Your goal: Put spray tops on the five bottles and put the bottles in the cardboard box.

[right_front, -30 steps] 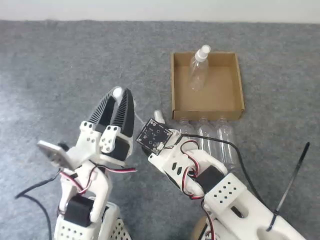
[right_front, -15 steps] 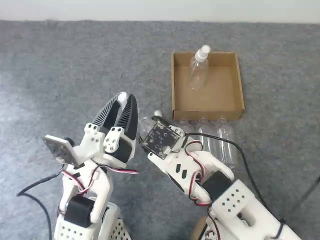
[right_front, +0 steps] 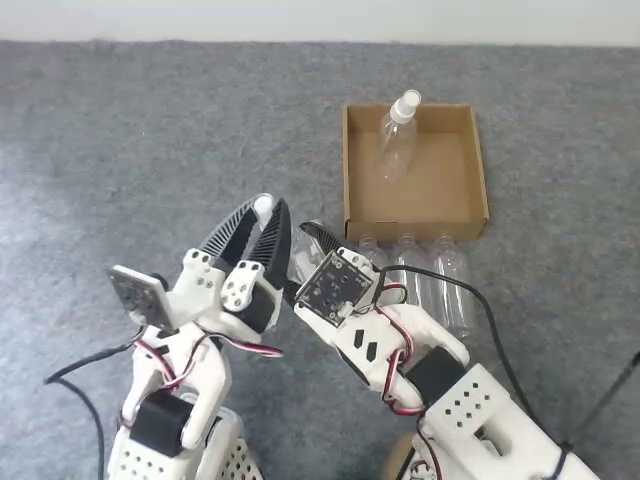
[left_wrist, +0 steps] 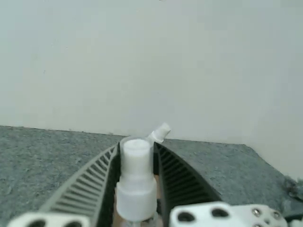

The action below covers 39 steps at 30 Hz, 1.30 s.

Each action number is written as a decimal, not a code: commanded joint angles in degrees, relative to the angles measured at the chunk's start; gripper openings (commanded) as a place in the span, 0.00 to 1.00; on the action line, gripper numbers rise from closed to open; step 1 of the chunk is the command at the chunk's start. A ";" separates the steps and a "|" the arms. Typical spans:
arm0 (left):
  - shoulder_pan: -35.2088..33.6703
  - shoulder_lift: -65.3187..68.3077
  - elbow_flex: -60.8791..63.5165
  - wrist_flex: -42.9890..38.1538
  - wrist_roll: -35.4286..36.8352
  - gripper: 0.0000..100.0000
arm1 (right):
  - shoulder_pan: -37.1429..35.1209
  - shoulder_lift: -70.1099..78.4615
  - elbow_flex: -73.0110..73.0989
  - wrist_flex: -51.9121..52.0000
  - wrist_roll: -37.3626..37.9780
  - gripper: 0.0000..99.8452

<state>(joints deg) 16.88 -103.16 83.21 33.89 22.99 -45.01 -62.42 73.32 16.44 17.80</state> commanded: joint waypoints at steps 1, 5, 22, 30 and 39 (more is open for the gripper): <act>2.20 -0.09 -1.45 1.05 -2.99 0.05 | 2.24 -3.65 -0.88 -1.63 -0.79 0.01; 3.25 -0.09 0.04 0.97 -3.25 0.13 | 2.42 -3.65 -0.88 -1.63 -0.79 0.01; -2.11 -0.53 -7.96 5.63 -3.08 0.17 | 2.51 -11.38 1.93 2.24 -0.62 0.01; -7.74 -0.62 -13.67 8.88 -1.05 0.17 | 2.59 -11.38 2.37 2.77 -0.44 0.01; -7.56 2.02 -12.53 -2.20 -2.55 0.17 | 2.59 -11.38 3.25 2.51 -0.26 0.01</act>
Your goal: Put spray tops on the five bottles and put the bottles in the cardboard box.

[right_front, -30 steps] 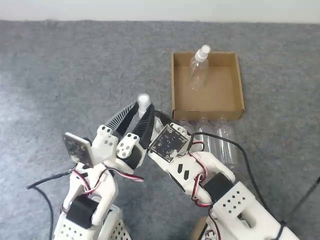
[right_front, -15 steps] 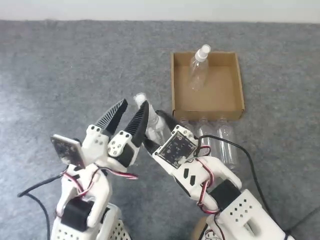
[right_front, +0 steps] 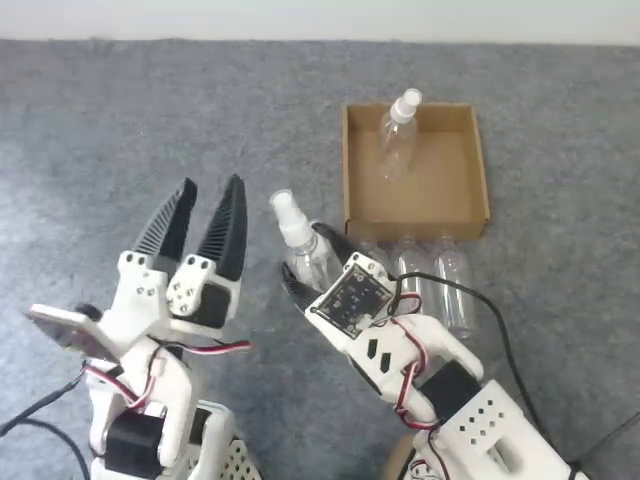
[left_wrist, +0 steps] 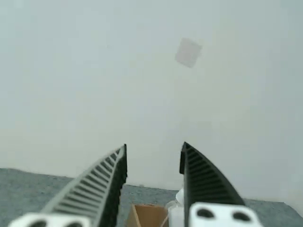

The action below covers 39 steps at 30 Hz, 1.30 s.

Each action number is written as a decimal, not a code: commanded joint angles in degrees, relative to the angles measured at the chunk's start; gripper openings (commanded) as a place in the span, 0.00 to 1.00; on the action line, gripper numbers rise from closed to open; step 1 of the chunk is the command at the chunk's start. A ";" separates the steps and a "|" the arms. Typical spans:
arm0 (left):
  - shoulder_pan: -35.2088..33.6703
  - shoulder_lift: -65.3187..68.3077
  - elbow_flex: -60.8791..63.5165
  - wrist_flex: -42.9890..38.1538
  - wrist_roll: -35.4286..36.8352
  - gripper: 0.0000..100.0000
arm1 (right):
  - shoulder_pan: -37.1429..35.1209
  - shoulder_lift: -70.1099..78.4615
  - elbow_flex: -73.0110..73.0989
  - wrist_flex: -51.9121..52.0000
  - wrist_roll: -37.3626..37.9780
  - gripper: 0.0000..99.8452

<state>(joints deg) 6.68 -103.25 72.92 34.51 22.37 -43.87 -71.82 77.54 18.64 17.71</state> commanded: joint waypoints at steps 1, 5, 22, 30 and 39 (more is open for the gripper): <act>4.04 3.60 -2.24 -2.90 -2.99 0.17 | 1.45 -1.98 -0.97 0.31 -0.18 0.01; 6.51 10.55 -2.24 -2.90 -4.13 0.17 | 1.45 -1.98 -0.97 0.40 -0.18 0.01; -1.14 6.68 -3.56 2.90 -3.78 0.17 | 2.33 -1.98 -0.70 -0.48 -0.18 0.01; -3.43 6.15 0.13 -6.07 -3.78 0.17 | 2.24 -1.98 -0.44 -0.22 -0.18 0.01; -0.53 24.97 -6.55 -11.78 -4.04 0.17 | 2.15 -1.98 -0.18 -0.66 -0.18 0.01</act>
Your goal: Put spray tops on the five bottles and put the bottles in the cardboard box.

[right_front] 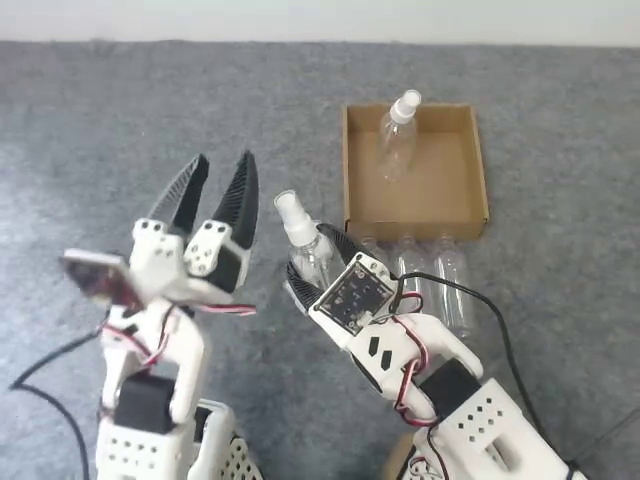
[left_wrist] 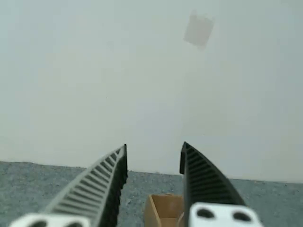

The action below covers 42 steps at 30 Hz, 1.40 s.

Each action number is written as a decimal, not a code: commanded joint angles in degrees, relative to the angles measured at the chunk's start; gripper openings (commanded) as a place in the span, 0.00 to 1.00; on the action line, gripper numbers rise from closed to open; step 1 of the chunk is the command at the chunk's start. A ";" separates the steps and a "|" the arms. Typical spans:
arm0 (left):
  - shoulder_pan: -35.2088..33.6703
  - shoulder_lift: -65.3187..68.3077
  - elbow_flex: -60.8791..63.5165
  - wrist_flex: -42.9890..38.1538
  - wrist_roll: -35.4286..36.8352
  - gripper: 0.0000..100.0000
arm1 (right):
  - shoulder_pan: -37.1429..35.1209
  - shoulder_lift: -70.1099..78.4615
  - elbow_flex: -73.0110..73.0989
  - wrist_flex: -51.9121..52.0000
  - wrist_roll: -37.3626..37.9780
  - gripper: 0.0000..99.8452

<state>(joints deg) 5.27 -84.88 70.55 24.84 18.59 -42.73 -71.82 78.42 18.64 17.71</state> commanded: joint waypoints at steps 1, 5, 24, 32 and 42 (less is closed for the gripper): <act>1.05 8.26 -4.00 -2.02 -0.26 0.17 | 1.01 -1.98 -1.05 -0.66 -0.18 0.01; 1.23 10.81 -2.15 -2.02 -0.35 0.17 | 1.10 -1.98 -0.97 -0.57 -0.18 0.01; 3.16 -12.84 5.05 13.27 -5.10 0.17 | 11.91 -1.80 -7.74 -0.22 -0.88 0.01; 6.59 -8.79 7.08 11.16 -9.23 0.17 | 20.09 15.78 -38.42 9.63 -5.89 0.01; 12.66 -1.76 6.64 11.08 -11.87 0.27 | 13.41 44.09 -65.05 19.65 -5.89 0.01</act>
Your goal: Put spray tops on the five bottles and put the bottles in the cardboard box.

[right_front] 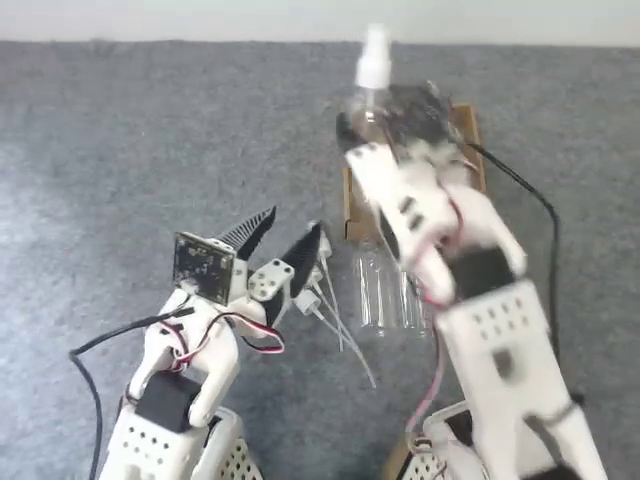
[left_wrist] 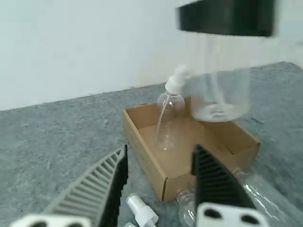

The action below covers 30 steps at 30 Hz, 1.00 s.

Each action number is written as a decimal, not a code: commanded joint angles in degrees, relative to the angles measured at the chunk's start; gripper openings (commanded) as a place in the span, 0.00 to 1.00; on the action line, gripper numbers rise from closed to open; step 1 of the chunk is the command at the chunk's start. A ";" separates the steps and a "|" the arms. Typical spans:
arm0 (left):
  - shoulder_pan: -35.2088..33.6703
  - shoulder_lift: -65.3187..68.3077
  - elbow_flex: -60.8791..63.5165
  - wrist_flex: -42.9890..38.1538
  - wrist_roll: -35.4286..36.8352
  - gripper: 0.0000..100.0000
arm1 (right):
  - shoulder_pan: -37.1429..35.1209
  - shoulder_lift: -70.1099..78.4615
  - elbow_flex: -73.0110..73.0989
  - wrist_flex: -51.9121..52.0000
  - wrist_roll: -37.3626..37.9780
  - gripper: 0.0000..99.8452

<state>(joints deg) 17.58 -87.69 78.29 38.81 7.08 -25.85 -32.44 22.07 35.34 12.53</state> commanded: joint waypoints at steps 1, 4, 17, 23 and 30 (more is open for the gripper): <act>0.09 1.05 -1.01 -2.90 -0.26 0.28 | -5.05 6.55 -10.46 4.09 -0.70 0.01; 0.09 1.05 -1.01 -2.90 -0.26 0.28 | -8.48 10.59 -14.07 7.78 -1.49 0.01; -2.99 1.49 1.54 -8.62 -0.35 0.28 | -10.86 1.98 -15.38 22.46 1.41 0.01; -2.73 1.49 1.63 -8.53 -0.35 0.28 | -10.42 -2.33 -15.30 25.45 2.55 0.01; -2.73 1.49 1.89 -8.44 -0.53 0.28 | -0.57 -2.15 -15.56 21.23 4.92 0.01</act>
<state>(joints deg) 15.47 -87.25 80.48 32.04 7.08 -33.67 -31.56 10.64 59.52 14.20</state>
